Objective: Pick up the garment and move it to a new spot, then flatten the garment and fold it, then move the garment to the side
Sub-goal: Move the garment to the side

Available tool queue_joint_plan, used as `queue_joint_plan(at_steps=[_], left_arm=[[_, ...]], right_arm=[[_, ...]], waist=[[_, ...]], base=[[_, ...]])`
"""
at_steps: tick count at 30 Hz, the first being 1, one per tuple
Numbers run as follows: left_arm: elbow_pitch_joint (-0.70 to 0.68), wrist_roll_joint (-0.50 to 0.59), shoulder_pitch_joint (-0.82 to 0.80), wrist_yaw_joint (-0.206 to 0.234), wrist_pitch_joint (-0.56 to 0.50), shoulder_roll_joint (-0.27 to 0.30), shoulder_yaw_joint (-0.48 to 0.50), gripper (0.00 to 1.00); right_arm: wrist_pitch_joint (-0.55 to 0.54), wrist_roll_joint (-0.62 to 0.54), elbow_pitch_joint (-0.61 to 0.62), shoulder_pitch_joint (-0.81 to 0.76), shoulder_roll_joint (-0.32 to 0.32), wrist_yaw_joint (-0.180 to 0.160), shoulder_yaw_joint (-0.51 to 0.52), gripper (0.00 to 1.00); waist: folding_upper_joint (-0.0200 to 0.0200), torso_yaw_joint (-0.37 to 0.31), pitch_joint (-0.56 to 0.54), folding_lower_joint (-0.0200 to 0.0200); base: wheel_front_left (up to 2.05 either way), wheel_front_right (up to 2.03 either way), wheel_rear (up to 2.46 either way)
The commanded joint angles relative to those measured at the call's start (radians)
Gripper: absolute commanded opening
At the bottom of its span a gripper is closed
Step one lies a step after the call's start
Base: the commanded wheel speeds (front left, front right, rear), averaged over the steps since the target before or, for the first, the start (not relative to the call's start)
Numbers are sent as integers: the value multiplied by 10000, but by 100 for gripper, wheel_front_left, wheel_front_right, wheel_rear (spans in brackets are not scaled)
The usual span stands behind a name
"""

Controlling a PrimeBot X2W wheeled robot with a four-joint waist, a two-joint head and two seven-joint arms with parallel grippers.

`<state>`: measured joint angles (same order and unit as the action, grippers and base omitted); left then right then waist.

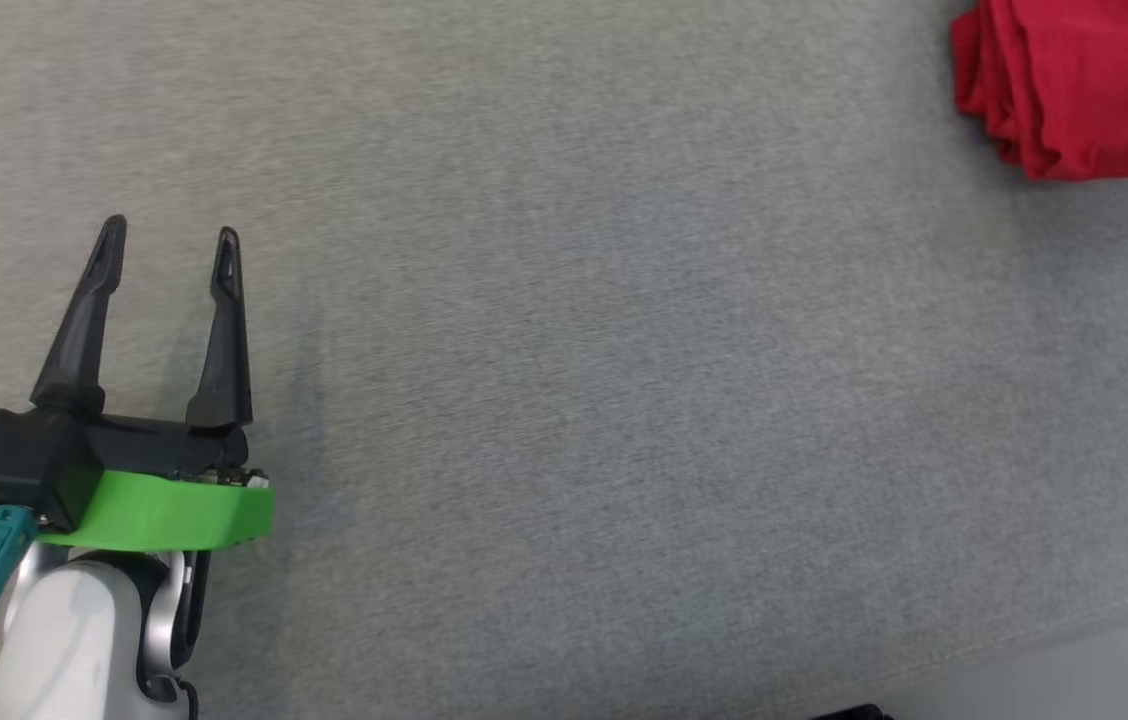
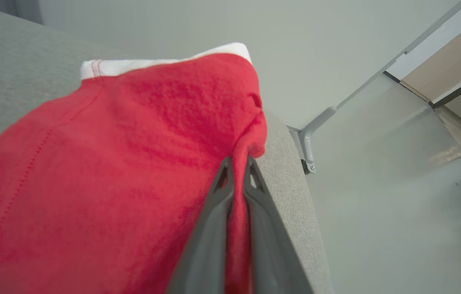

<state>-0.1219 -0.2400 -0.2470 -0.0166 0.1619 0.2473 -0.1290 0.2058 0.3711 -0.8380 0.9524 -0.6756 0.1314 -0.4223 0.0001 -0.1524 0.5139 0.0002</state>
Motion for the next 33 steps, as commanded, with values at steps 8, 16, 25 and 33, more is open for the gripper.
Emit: queue_joint_plan(at_steps=[8,16,25,33], left_arm=[[-901,108,36,138,-433,311,41,100],[-1388,138,283,307,-555,421,130,100],[-1054,-66,184,311,-257,242,10,100],[-119,-440,793,455,352,-119,71,100]], right_arm=[[-124,87,-221,825,-239,-12,-115,0],[-414,-266,-748,1919,-105,-12,-547,0],[100,-279,-1412,2321,-7,-12,-541,100],[566,-226,-720,1446,541,-12,-532,100]], waist=[[-1,-827,951,-2],[-1,-843,1020,-2],[-1,-556,788,-2],[-1,84,-862,-2]], base=[[0,0,0],[0,0,0],[0,0,0],[0,0,0]])
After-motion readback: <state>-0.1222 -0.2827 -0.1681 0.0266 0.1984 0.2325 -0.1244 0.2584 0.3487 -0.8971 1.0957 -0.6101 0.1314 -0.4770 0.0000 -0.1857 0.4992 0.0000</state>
